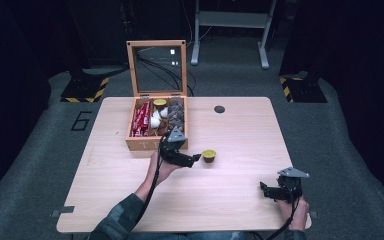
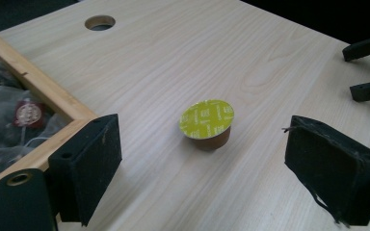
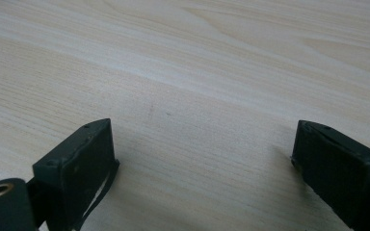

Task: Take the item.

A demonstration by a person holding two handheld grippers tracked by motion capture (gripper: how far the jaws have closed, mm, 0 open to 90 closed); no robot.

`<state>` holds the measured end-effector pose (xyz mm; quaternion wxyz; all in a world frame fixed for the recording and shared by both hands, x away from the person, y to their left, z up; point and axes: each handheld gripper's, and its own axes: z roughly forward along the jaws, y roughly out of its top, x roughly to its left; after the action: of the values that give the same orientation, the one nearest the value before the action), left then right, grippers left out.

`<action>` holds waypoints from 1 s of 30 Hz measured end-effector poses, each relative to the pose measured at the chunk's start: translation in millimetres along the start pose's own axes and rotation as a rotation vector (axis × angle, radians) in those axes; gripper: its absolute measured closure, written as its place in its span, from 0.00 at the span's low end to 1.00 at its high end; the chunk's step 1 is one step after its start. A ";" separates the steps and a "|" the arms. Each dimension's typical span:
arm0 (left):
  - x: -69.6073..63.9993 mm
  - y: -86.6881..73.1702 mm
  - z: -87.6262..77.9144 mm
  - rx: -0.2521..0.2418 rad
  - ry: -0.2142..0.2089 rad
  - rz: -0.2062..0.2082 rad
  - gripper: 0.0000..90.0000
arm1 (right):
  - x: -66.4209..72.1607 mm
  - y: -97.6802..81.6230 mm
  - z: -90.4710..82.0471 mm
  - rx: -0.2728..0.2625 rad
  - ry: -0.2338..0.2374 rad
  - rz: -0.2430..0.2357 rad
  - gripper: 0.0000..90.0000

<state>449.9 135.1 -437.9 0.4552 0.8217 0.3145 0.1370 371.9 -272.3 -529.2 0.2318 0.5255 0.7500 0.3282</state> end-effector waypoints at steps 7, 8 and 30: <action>6.2 -9.0 -32.2 -0.007 0.030 0.011 0.08 | -0.2 0.1 0.1 0.000 0.000 -0.003 0.08; 11.0 -12.8 -41.1 -0.017 0.047 0.000 0.07 | -0.4 0.1 0.1 0.001 0.000 -0.005 0.08; 58.2 -88.0 -129.1 -0.035 0.212 -0.143 0.00 | 0.4 -0.1 -0.2 0.003 -0.002 0.003 0.08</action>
<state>393.9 292.0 -444.1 0.4421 0.7700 0.4164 0.1957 371.6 -272.0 -529.2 0.2314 0.5275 0.7492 0.3269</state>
